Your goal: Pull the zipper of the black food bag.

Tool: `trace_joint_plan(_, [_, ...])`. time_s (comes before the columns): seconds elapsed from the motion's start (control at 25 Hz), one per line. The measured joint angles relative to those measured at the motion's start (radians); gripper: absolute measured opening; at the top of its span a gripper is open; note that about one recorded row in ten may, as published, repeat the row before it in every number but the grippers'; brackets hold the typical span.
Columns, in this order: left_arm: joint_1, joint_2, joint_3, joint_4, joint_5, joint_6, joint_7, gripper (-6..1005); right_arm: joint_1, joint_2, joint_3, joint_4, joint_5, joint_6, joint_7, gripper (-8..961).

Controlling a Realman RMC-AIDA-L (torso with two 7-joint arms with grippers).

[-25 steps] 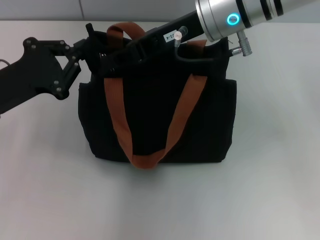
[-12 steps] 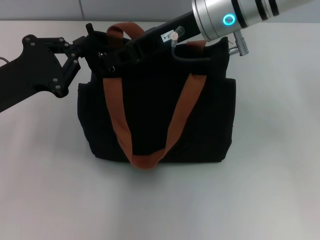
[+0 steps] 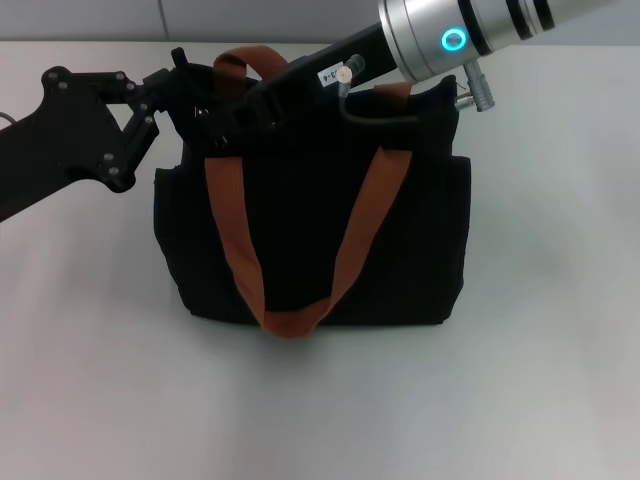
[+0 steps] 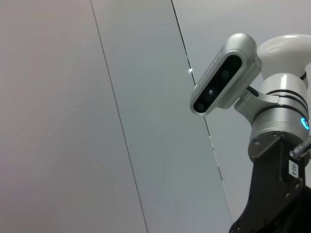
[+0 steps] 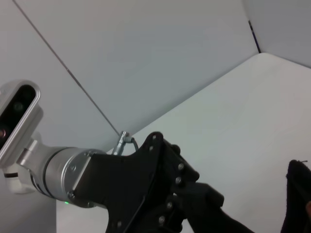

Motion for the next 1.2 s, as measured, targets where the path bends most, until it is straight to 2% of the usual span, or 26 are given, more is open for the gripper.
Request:
trace_joint_plan(0.56, [0.009, 0.000, -0.001, 0.000, -0.017, -0.007, -0.003, 72, -0.050, 0.000, -0.087, -0.169, -0.079, 0.010, 0.188, -2])
trace_joint_plan(1.2, [0.015, 0.001, -0.013, 0.000, -0.019, -0.004, 0.000, 76, -0.091, 0.000, -0.106, -0.298, -0.218, -0.005, 0.345, -2])
